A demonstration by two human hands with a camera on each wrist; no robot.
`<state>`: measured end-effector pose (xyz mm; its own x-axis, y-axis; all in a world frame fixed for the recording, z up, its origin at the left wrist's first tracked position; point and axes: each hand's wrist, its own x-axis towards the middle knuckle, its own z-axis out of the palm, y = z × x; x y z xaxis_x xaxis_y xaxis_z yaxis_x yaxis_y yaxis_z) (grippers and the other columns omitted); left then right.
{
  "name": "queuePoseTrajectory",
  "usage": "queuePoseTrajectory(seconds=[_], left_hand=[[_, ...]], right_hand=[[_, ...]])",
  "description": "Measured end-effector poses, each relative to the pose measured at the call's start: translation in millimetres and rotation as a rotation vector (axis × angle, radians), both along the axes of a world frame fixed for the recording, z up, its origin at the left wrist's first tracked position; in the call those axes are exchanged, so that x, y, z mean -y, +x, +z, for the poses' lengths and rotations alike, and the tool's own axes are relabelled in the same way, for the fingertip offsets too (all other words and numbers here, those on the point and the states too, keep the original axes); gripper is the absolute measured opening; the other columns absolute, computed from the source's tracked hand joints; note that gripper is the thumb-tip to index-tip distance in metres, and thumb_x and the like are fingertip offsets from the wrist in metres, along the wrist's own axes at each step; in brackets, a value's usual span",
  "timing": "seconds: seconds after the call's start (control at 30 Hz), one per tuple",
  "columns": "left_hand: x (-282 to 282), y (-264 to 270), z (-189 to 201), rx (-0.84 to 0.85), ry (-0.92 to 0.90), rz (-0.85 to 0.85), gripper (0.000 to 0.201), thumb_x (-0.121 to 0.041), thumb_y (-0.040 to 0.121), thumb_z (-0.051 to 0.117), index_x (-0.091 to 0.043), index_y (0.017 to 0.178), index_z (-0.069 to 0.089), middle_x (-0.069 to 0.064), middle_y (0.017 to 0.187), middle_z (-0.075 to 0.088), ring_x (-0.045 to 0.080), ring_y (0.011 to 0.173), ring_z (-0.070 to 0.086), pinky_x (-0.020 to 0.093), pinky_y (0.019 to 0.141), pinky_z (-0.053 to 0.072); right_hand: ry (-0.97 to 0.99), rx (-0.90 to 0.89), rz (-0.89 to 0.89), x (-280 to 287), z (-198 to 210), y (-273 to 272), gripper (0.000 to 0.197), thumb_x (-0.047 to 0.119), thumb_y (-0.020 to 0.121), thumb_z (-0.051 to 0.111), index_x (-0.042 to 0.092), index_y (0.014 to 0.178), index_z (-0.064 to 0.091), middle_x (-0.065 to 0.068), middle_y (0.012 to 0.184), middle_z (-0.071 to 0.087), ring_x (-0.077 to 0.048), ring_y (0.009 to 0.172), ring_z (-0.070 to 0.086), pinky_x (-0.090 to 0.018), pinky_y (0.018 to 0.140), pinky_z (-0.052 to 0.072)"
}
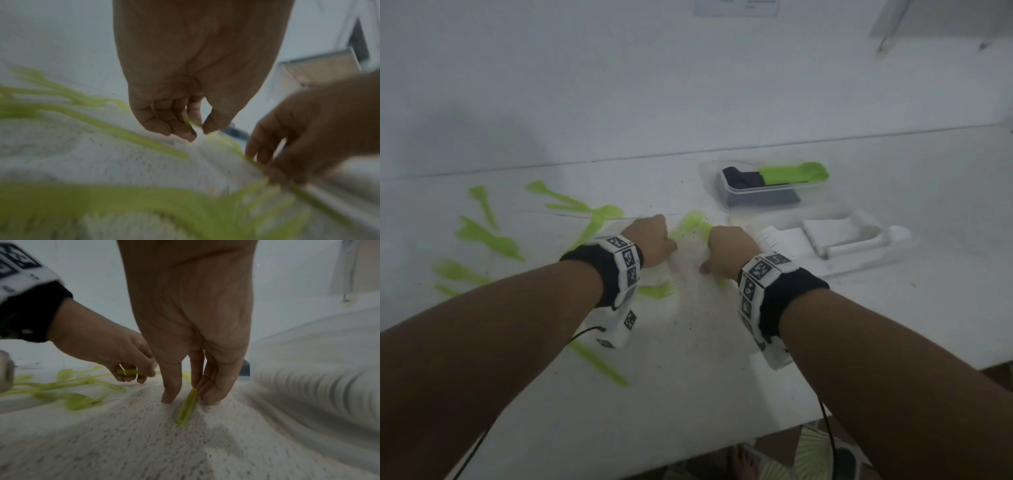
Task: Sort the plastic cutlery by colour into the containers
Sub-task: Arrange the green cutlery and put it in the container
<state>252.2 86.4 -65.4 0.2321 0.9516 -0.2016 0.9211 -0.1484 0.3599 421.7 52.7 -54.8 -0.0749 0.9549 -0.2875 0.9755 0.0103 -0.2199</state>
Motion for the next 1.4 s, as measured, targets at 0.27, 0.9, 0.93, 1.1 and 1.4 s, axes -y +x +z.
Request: queuePoseTrajectory(seconds=[0.27, 0.9, 0.93, 1.1, 1.4], left_hand=[[37, -73, 25, 0.39, -0.034, 0.221, 0.025, -0.018, 0.101, 0.041, -0.012, 0.124, 0.036, 0.013, 0.09, 0.064, 0.028, 0.077, 0.057, 0.035, 0.066, 0.044], [196, -193, 1, 0.013, 0.067, -0.026, 0.041, -0.055, 0.105, 0.034, -0.022, 0.084, 0.049, -0.001, 0.075, 0.055, 0.017, 0.072, 0.054, 0.044, 0.073, 0.046], [199, -194, -2, 0.008, 0.064, -0.054, 0.039, -0.052, 0.106, 0.031, -0.024, 0.096, 0.056, -0.002, 0.088, 0.061, 0.018, 0.083, 0.059, 0.043, 0.08, 0.047], [208, -174, -9, -0.126, 0.063, -0.237, 0.049, -0.04, 0.109, 0.025, -0.039, 0.158, 0.028, -0.002, 0.128, 0.06, 0.024, 0.11, 0.061, 0.037, 0.092, 0.048], [192, -135, -1, -0.08, -0.143, -0.207, 0.02, -0.045, 0.107, 0.034, -0.027, 0.098, 0.03, 0.0, 0.079, 0.05, 0.027, 0.073, 0.051, 0.038, 0.067, 0.038]], right_hand=[[-0.045, -0.058, -0.075, -14, -1, 7, 0.038, 0.034, 0.078, 0.086, 0.013, 0.086, 0.056, -0.003, 0.086, 0.057, -0.026, 0.09, 0.059, -0.03, 0.069, 0.045], [-0.099, -0.124, 0.531, 14, -3, -143, 0.033, 0.045, 0.094, 0.066, 0.013, 0.105, 0.064, -0.002, 0.102, 0.061, -0.023, 0.097, 0.058, -0.034, 0.078, 0.043], [-0.117, -0.102, 0.57, 15, -4, -145, 0.034, 0.046, 0.092, 0.07, 0.014, 0.103, 0.065, -0.001, 0.1, 0.063, -0.022, 0.094, 0.059, -0.033, 0.076, 0.043], [0.04, -0.124, 0.577, 14, -3, -136, 0.024, 0.034, 0.088, 0.075, 0.018, 0.099, 0.062, 0.006, 0.093, 0.059, -0.02, 0.092, 0.06, -0.035, 0.074, 0.048], [0.12, 0.046, 0.505, 19, -8, -123, 0.015, 0.032, 0.092, 0.059, 0.026, 0.079, 0.06, 0.004, 0.086, 0.061, -0.024, 0.085, 0.061, -0.034, 0.07, 0.05]])
